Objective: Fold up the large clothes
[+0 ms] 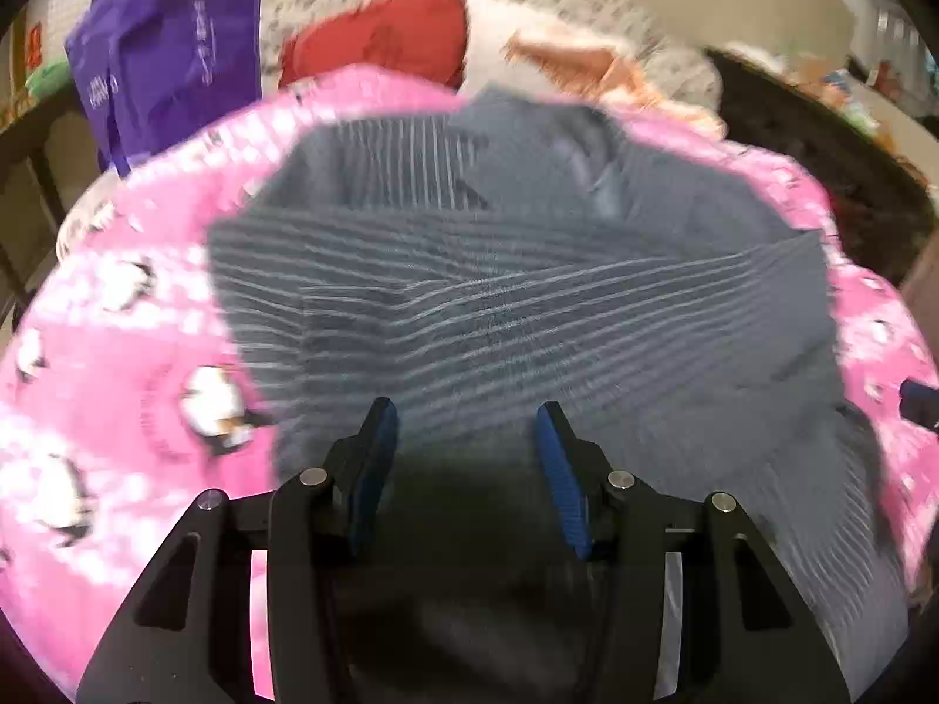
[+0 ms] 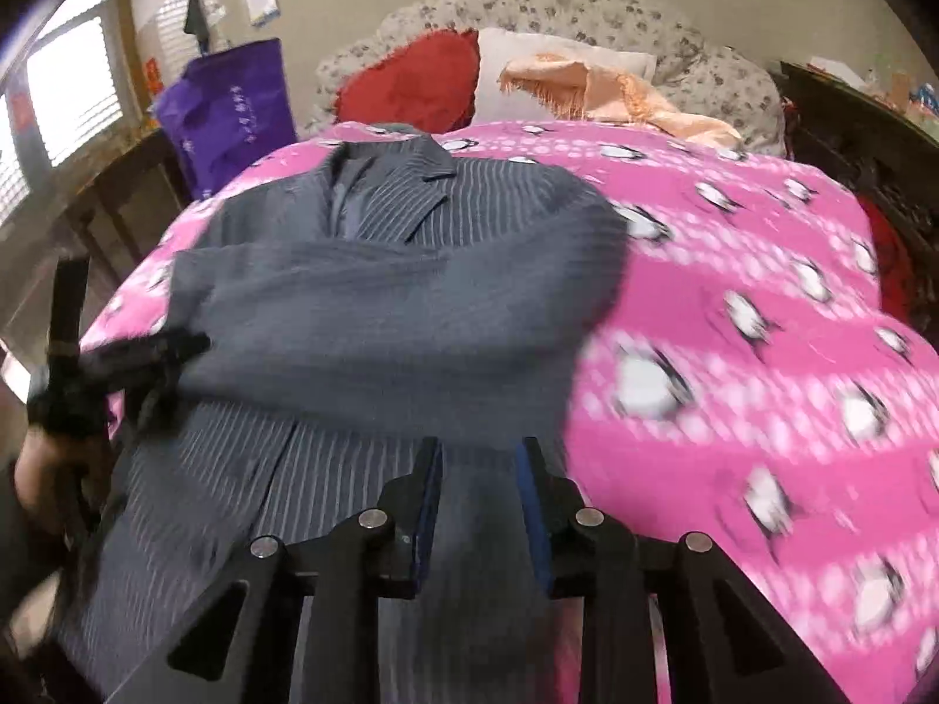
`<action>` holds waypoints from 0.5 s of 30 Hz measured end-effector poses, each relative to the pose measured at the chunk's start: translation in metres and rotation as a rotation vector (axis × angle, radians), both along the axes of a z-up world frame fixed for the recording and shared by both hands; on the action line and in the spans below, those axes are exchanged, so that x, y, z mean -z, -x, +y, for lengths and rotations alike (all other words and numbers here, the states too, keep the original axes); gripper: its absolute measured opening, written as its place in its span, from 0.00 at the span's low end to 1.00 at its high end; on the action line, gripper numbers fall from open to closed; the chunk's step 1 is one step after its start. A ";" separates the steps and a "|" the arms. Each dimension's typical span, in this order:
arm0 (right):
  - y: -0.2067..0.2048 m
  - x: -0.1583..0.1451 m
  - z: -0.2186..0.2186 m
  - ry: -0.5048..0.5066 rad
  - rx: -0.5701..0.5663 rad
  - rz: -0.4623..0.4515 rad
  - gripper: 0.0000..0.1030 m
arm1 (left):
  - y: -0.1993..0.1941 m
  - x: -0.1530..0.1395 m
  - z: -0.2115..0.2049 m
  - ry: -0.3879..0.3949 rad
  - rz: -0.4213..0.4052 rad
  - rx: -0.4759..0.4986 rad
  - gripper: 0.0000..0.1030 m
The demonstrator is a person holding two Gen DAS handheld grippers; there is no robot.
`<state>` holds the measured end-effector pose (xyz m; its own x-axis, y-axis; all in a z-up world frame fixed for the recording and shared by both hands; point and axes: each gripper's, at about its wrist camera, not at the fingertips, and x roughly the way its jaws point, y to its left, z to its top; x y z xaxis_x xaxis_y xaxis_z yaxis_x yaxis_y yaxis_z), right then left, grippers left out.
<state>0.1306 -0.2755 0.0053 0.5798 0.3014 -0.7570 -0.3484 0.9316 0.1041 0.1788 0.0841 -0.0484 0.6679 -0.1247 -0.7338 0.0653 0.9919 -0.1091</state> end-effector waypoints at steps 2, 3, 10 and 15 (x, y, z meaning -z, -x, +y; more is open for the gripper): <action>0.037 0.000 -0.029 -0.023 0.005 -0.001 0.29 | 0.029 -0.013 0.016 -0.045 -0.025 0.004 0.49; 0.052 0.003 -0.041 -0.032 0.005 0.001 0.30 | 0.046 -0.014 0.027 -0.073 -0.019 -0.004 0.60; 0.144 0.047 -0.073 -0.187 0.020 0.083 0.40 | 0.147 0.025 0.078 -0.010 0.171 -0.065 0.73; 0.152 0.085 -0.076 -0.253 0.078 0.167 0.43 | 0.195 0.037 0.051 -0.028 0.166 0.042 0.80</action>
<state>-0.0218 -0.3516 -0.0801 0.4828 0.4515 -0.7504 -0.2353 0.8922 0.3854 -0.0161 0.1347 -0.0853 0.5322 -0.1286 -0.8368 0.0906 0.9914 -0.0947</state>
